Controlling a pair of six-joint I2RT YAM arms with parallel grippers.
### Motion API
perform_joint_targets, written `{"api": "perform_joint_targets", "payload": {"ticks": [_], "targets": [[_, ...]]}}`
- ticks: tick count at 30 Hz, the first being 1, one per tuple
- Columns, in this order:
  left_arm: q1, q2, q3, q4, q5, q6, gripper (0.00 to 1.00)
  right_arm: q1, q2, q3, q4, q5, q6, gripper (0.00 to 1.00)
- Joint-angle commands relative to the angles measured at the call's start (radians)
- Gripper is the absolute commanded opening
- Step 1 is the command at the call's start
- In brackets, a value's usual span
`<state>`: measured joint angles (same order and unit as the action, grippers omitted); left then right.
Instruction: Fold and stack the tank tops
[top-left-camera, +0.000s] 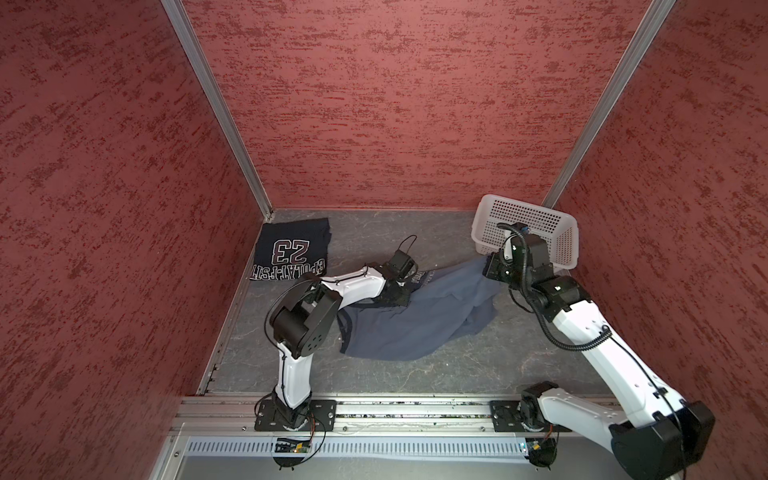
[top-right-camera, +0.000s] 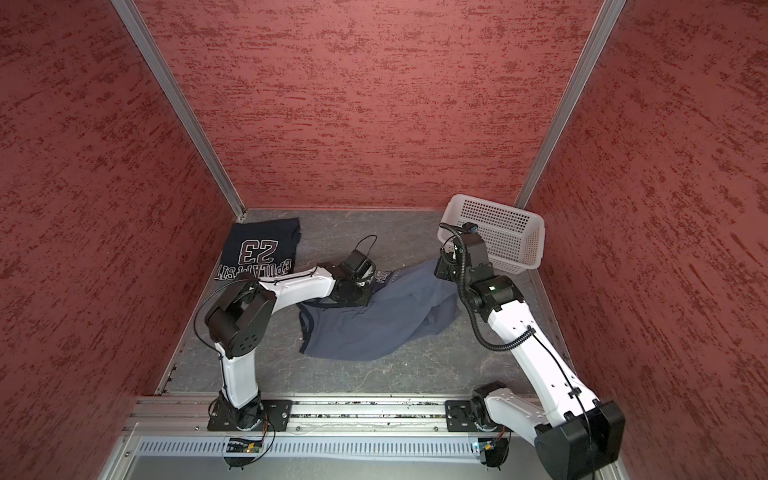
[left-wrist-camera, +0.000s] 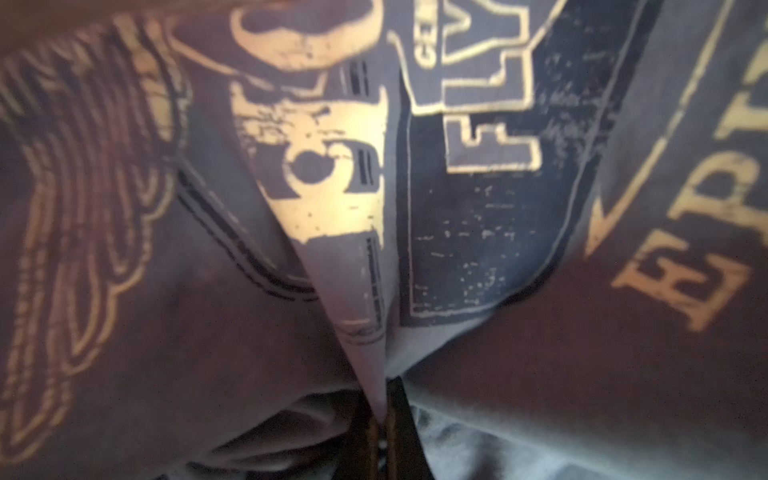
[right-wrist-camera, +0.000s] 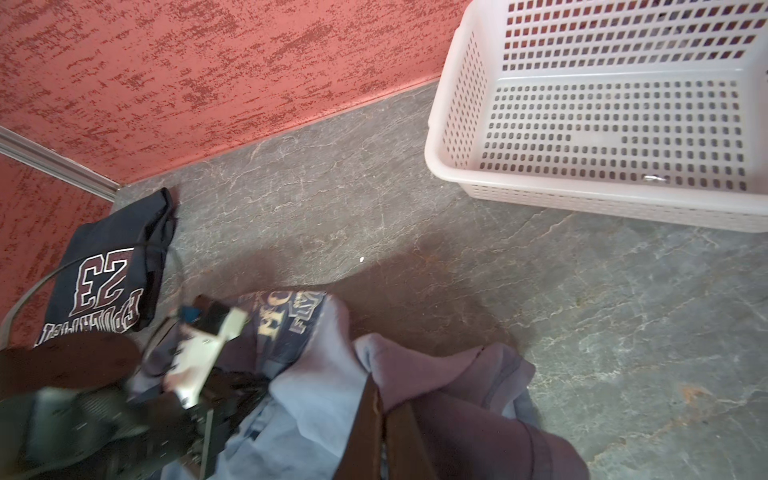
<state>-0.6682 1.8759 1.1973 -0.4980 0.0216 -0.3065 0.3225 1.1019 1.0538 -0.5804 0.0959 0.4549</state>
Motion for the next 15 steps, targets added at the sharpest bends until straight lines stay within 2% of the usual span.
{"api": "perform_joint_targets", "payload": {"ticks": [1, 7, 10, 13, 15], "targets": [[0.022, -0.160, -0.114, 0.107, -0.014, -0.024, 0.00, -0.011, -0.007, -0.018, 0.021, 0.033, -0.017, 0.00], [0.025, -0.536, -0.349, 0.215, -0.018, -0.008, 0.00, -0.013, 0.053, -0.056, 0.073, -0.045, -0.012, 0.00], [0.068, -0.686, -0.447, 0.225, 0.012, -0.011, 0.00, -0.033, 0.127, -0.061, 0.091, -0.076, -0.001, 0.00], [0.164, -0.745, -0.498, 0.213, 0.096, -0.027, 0.00, -0.049, 0.227, -0.042, 0.123, -0.149, 0.010, 0.00], [0.204, -0.728, -0.498, 0.184, 0.116, -0.030, 0.00, -0.052, 0.296, -0.018, 0.144, -0.185, 0.010, 0.00]]}}
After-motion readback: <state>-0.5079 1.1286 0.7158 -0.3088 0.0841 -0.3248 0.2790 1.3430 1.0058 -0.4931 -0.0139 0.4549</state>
